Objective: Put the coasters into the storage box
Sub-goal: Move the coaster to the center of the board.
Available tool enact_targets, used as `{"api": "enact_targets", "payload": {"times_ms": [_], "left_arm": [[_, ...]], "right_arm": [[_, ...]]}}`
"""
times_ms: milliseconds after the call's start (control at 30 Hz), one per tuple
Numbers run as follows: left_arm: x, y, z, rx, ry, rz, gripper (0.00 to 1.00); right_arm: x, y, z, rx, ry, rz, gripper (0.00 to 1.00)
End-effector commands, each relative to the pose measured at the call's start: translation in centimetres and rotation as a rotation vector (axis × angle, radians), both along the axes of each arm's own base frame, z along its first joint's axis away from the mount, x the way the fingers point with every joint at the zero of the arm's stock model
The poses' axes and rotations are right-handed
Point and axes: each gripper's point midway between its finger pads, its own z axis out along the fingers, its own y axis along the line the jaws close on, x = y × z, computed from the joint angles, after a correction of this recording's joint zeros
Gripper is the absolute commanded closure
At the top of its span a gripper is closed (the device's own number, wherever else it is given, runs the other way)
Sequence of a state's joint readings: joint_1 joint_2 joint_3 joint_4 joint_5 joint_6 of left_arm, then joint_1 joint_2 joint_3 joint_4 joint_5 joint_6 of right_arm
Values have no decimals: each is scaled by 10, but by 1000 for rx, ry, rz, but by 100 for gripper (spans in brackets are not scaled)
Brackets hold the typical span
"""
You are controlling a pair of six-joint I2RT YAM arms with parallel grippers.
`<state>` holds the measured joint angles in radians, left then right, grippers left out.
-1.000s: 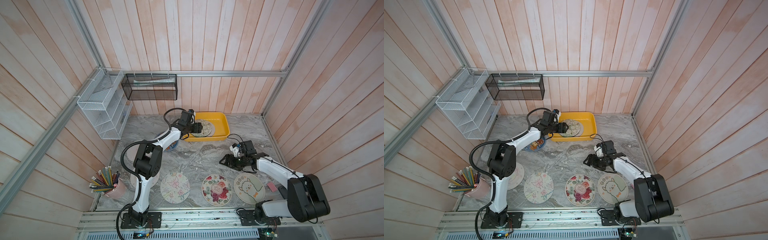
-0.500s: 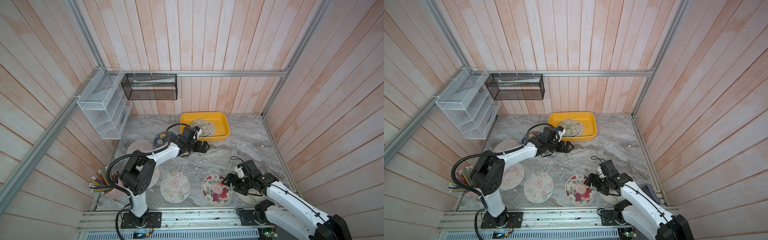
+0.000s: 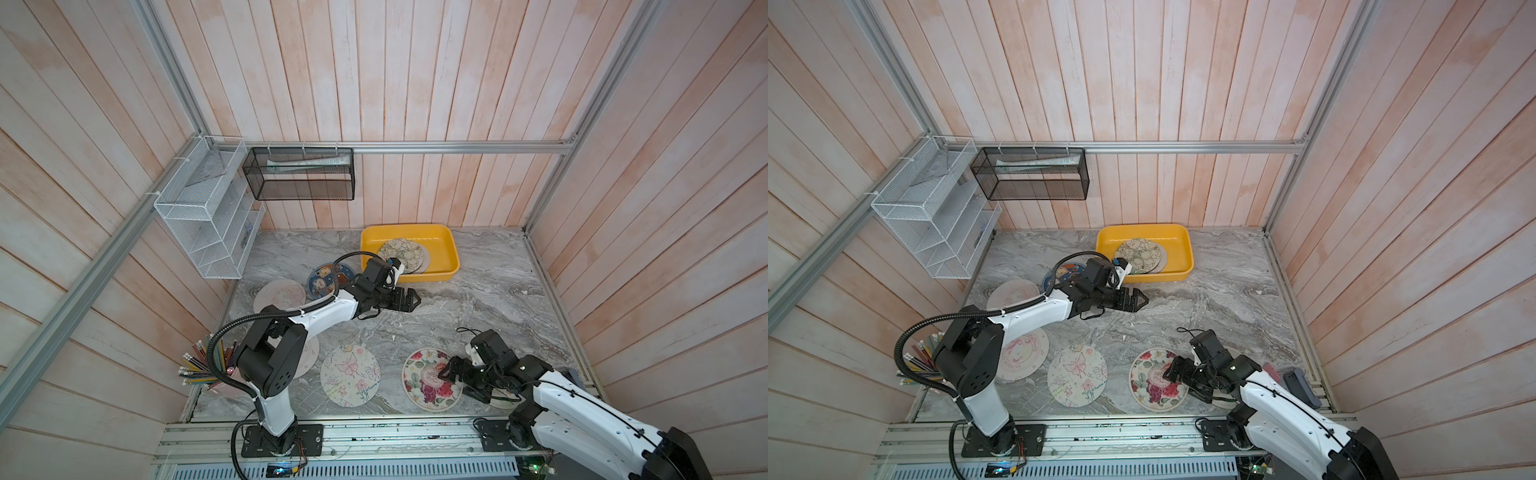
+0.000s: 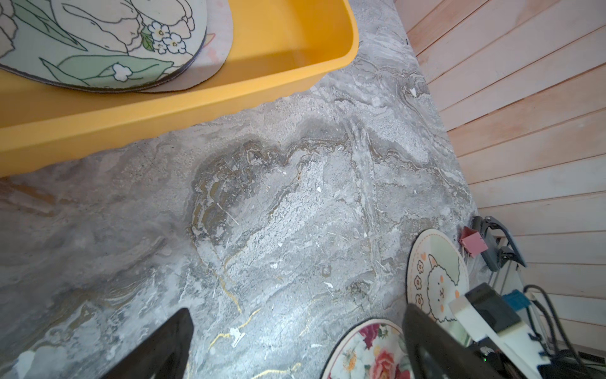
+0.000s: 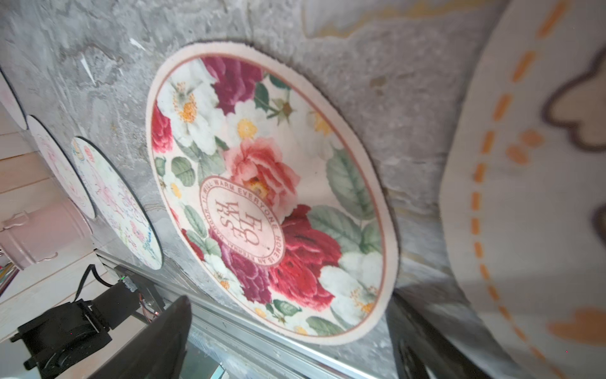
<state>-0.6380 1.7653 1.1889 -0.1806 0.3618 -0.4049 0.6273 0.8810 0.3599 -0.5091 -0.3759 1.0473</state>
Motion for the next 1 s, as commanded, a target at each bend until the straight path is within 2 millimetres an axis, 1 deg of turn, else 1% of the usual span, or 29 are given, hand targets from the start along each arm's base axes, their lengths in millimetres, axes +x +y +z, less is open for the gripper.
{"api": "enact_targets", "payload": {"times_ms": [0,233,267,333,400,467,533,600,633,767,867,967], "left_arm": [[-16,9,-1,16,21,-7,0],[-56,39,-22,88,104,-4,0],[-62,41,-25,94,115,-10,1],[-78,43,-33,114,141,-42,6],[-94,43,-43,139,163,-78,13],[-109,42,-52,173,179,-112,20],[-118,42,-58,201,188,-126,26],[-123,43,-62,234,190,-129,32],[-125,45,-64,257,187,-127,34],[-128,50,-75,362,183,-126,35],[-129,51,-83,409,192,-128,37],[-130,48,-88,418,199,-134,40]], "right_arm": [[4,1,-15,-22,4,1,7],[30,25,-11,-7,-45,71,7],[32,27,-11,-7,-48,80,7],[36,30,-10,-18,-53,108,7],[36,29,-9,-35,-58,122,8],[32,25,-8,-44,-56,126,10],[25,19,-8,-53,-43,125,14],[16,15,-9,-53,-30,124,15],[12,12,-10,-54,-24,124,16],[2,9,-12,-38,-11,120,16],[-1,12,-13,-32,-9,131,16],[0,18,-14,-38,-7,150,17]]}}
